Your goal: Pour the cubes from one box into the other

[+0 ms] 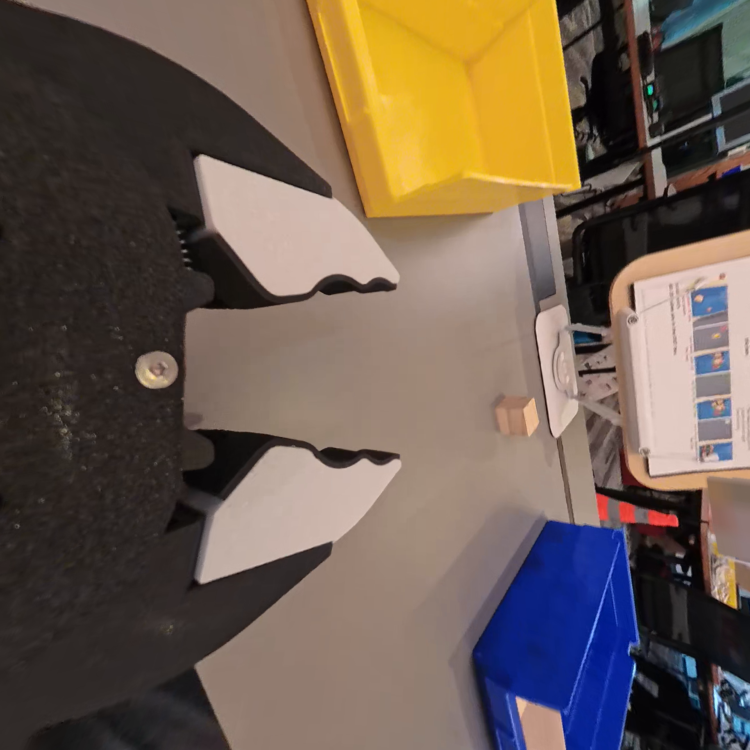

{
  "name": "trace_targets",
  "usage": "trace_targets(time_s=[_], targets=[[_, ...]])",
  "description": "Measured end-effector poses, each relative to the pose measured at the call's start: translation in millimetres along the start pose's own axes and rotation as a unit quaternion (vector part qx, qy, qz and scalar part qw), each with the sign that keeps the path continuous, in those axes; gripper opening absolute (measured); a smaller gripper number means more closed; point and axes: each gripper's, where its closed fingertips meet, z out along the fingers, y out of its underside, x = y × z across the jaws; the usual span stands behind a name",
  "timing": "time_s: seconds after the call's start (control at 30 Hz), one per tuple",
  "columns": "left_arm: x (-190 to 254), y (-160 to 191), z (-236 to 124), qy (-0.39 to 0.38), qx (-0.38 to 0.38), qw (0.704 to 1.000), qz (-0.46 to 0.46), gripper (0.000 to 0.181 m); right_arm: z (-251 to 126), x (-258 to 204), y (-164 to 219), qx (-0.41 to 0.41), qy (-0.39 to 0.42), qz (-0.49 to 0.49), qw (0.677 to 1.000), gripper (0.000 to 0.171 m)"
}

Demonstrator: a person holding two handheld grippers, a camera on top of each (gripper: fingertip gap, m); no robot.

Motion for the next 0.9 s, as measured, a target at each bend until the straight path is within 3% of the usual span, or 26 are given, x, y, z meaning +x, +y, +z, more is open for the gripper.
trace_targets(time_s=[0.1,0.2,0.23,0.3,0.33,0.4,0.5,0.57,0.63,0.73,0.9], targets=[[-13.7,3.5,0.4,-0.020,-0.009,1.000,-0.006,0.072,20.5,-11.1,32.7,-0.080,-0.013,0.034,0.996,0.070],[-20.4,5.3,0.0,-0.020,-0.011,1.000,-0.009,0.070,36.7,-15.9,38.6,-0.092,-0.001,0.051,0.994,0.068],[-22.5,5.6,-0.6,-0.021,-0.010,1.000,-0.010,0.070,41.4,-12.9,36.3,-0.091,0.018,0.039,0.995,0.063],[-26.2,7.3,-1.6,-0.023,-0.013,1.000,-0.010,0.068,45.8,-13.2,32.3,-0.098,0.034,0.018,0.994,0.027],[-27.6,8.2,-1.9,-0.024,-0.015,1.000,-0.010,0.067,47.2,-13.0,29.4,-0.097,0.041,0.009,0.994,0.027],[-29.2,9.4,-2.0,-0.023,-0.016,1.000,-0.010,0.066,51.5,-10.7,15.0,-0.085,0.050,-0.004,0.995,0.027],[-29.7,11.7,-0.6,-0.018,-0.021,1.000,-0.014,0.066,69.3,-5.0,-48.0,-0.036,0.043,-0.015,0.998,0.027],[-28.3,12.8,1.8,-0.011,-0.026,0.999,-0.020,0.066,95.4,-1.4,-100.5,-0.023,0.029,-0.029,0.999,0.027],[-27.0,14.6,5.5,-0.006,-0.033,0.999,-0.022,0.065,139.5,-8.3,-125.5,-0.077,-0.023,-0.041,0.996,0.027],[-23.5,18.4,11.4,0.001,-0.046,0.999,-0.018,0.065,190.7,-24.4,-123.7,-0.194,-0.096,-0.058,0.975,0.027],[-23.9,23.1,14.2,0.006,-0.055,0.998,-0.013,0.065,225.9,-11.4,-111.9,-0.272,-0.088,-0.153,0.946,0.028]])
